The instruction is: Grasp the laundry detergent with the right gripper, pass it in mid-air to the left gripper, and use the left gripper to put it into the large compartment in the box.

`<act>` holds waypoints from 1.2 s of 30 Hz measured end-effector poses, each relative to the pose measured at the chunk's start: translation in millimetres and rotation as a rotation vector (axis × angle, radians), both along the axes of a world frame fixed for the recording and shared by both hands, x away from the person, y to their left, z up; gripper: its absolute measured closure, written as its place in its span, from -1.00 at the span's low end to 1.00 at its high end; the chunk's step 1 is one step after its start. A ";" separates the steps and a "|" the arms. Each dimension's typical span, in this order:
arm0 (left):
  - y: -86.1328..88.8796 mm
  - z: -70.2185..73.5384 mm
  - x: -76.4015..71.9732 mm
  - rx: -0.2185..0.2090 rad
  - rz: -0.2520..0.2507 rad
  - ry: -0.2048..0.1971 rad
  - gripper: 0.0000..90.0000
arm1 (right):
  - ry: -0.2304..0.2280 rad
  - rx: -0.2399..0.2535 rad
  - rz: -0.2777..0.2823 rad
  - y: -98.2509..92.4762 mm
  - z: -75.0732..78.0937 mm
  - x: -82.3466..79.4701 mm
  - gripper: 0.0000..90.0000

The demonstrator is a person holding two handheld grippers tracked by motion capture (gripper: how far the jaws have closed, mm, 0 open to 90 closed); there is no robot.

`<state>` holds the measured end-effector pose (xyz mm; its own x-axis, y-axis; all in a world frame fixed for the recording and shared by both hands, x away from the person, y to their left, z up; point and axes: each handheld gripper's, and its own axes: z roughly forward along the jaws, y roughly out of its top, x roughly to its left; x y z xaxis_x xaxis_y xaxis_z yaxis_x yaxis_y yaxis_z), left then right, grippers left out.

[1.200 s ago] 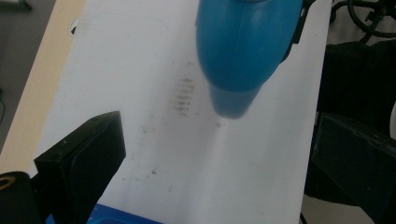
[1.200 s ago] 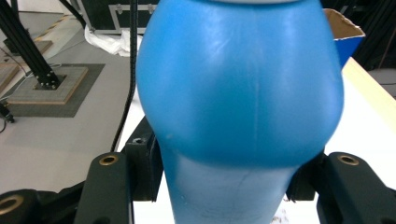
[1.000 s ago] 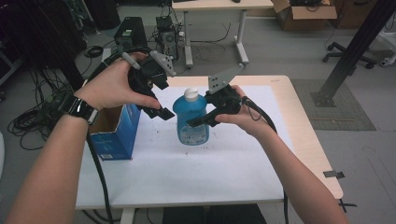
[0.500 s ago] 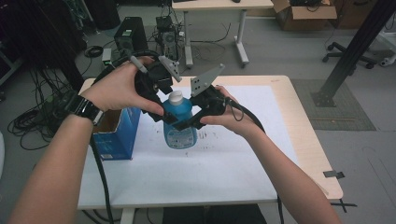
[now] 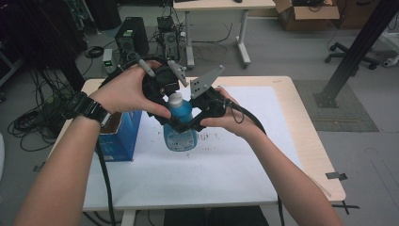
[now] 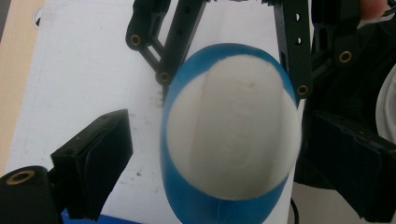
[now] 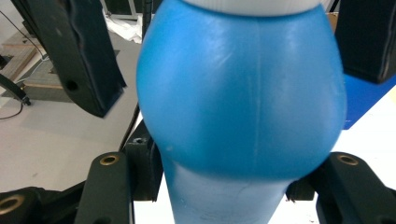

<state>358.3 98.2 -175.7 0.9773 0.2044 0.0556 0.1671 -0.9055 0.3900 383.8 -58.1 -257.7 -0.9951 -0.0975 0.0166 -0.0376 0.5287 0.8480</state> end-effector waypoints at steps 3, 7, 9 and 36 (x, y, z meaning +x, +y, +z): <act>-1.1 -0.1 0.1 0.000 0.005 -0.003 -0.79 | -0.001 -0.003 0.001 -0.2 -0.3 -0.5 -0.05; -1.8 0.5 0.0 -0.001 -0.002 -0.003 -0.69 | -0.004 -0.005 -0.003 -1.1 -0.5 -0.8 -0.05; -2.6 0.3 -0.5 0.000 -0.003 -0.008 -0.66 | -0.004 -0.003 -0.004 -1.5 -0.5 -0.9 -0.05; -8.5 0.8 -1.7 0.024 -0.017 -0.005 -0.40 | -0.011 -0.024 -0.012 -1.5 -3.9 -1.8 -0.05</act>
<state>356.5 89.7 -174.9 0.9803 0.1865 0.0650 0.1501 -0.9174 0.3686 382.0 -59.6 -261.6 -0.9963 -0.0853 0.0083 -0.0401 0.5495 0.8345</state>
